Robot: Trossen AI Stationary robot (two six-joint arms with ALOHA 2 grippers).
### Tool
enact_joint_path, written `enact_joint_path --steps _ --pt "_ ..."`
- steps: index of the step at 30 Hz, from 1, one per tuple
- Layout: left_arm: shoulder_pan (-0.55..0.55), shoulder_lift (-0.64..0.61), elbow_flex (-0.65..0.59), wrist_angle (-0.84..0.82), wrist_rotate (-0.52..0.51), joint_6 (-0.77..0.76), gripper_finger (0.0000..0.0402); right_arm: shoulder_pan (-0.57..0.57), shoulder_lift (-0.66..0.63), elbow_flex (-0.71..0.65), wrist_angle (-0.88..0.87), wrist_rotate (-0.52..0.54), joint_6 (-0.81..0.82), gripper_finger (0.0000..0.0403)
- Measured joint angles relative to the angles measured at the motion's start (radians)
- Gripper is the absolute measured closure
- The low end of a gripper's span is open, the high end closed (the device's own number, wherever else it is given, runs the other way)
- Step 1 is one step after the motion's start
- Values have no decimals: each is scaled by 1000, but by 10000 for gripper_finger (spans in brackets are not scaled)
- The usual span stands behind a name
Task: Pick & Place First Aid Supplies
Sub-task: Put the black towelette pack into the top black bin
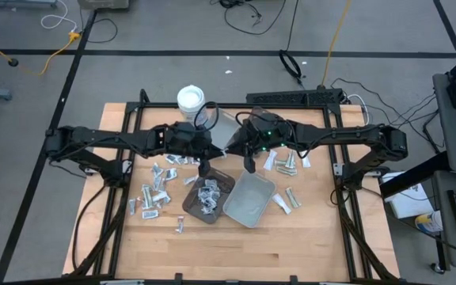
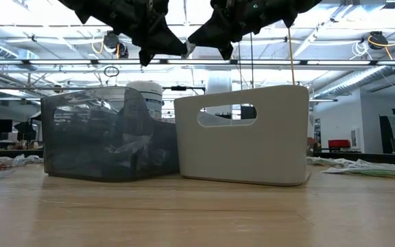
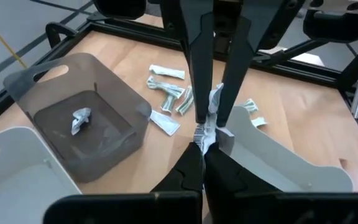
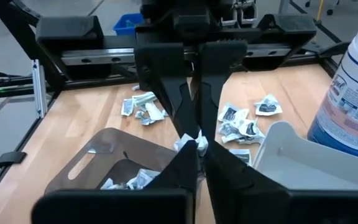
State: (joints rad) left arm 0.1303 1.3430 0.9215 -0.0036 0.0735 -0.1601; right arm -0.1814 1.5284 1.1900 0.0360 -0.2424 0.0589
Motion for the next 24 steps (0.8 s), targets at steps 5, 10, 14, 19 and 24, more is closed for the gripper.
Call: enact_joint_path --steps 5,10,14,19,24 --pt "-3 0 0 -8 1 -54 380 -1 0 0 -3 2 3 398" --pt "17 -5 1 -118 13 -233 327 -42 3 5 -105 7 1 400" --pt "27 -5 1 -161 86 -309 296 -90 3 48 -279 10 -26 401" --pt "27 -5 1 -155 135 -328 279 -175 3 68 -397 7 -2 402" --pt "28 -5 1 -127 140 -374 278 -261 39 121 -512 8 7 402"
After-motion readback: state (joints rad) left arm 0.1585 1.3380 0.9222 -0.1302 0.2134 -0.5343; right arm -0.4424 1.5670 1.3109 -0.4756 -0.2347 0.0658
